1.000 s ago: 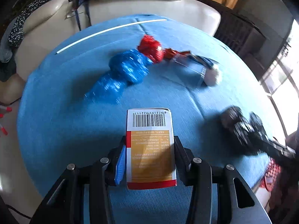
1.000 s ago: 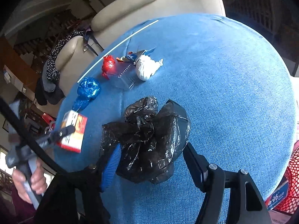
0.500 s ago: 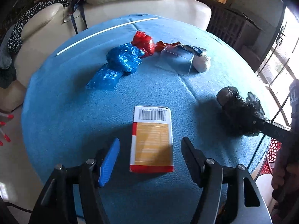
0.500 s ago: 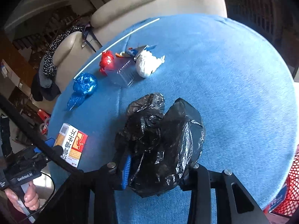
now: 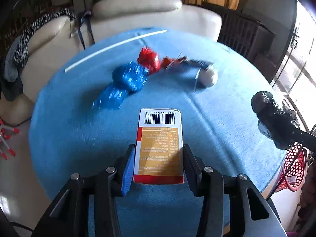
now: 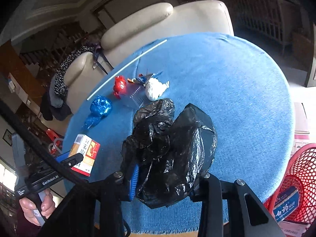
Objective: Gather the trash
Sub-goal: 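Lift the black bag with the right tool and carry it toward the wastebasket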
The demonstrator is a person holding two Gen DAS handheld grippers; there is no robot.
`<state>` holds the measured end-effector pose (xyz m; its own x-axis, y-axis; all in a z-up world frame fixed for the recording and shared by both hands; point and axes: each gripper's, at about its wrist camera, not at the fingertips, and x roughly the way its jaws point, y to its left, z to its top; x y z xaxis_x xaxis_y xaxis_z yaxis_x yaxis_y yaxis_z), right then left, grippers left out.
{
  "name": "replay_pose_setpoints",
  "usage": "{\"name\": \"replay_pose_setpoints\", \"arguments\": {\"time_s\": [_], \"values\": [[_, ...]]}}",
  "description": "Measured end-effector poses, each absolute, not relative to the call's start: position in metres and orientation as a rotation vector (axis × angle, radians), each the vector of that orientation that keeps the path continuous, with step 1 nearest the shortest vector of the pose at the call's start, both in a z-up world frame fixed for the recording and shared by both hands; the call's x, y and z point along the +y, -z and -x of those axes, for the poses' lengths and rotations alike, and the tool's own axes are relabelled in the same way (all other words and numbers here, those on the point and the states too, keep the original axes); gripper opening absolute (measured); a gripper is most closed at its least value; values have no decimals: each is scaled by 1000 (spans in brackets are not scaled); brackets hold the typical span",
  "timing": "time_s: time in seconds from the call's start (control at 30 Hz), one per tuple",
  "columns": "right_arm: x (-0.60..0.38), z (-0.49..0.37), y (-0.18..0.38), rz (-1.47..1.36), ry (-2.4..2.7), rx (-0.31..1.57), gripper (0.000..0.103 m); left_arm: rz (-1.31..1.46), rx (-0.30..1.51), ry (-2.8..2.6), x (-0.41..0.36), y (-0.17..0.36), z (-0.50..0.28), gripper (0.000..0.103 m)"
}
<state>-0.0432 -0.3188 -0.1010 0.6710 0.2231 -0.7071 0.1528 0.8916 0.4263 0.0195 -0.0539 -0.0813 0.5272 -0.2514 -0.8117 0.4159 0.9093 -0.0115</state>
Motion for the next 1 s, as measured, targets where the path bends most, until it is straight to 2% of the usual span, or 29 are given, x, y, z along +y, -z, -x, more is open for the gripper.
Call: {"name": "replay_pose_setpoints", "arguments": {"time_s": [0.37,1.0], "values": [[-329,75,81,-490,-38,770,40,-270,848,431,-86,50,12,48],[-366,136,65,-521,19,679,40,-337,819,502,-141,39,43,48]]}}
